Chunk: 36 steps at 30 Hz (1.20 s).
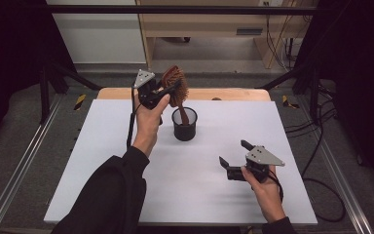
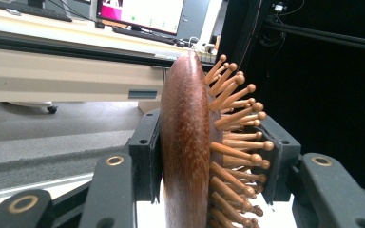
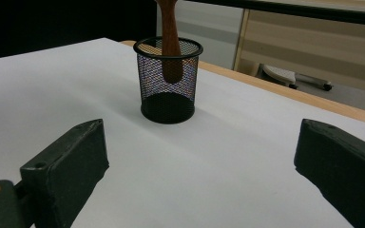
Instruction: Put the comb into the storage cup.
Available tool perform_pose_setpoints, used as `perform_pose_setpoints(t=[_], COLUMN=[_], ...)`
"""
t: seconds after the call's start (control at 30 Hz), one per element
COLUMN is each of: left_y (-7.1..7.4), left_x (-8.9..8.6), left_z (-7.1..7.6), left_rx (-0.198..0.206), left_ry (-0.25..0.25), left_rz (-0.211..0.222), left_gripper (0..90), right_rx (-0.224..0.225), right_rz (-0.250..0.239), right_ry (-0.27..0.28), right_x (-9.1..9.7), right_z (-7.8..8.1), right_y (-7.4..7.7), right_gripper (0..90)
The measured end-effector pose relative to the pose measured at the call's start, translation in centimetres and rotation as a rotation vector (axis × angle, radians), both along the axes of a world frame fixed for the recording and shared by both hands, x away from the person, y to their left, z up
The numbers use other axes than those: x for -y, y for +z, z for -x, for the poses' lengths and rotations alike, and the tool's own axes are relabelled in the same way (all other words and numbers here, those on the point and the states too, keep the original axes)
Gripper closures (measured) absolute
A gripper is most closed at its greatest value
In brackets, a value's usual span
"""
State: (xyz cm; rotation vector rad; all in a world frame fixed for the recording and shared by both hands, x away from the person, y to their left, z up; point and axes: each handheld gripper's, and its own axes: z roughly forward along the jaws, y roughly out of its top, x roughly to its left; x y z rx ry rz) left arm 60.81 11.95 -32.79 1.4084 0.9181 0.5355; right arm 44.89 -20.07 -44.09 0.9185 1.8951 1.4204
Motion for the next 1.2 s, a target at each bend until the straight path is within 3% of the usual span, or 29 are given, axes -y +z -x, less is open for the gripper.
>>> perform_pose_setpoints(t=[1.2], left_y=[-2.5], left_x=[1.0], left_z=[0.4], left_rx=[-0.041], left_ry=[-0.021], left_rz=[-0.010], left_gripper=[51.0], right_rx=[-0.006], right_rz=[0.002], right_ry=[0.004], right_x=[-0.1], right_z=[0.0], right_y=[0.0], right_gripper=[4.2])
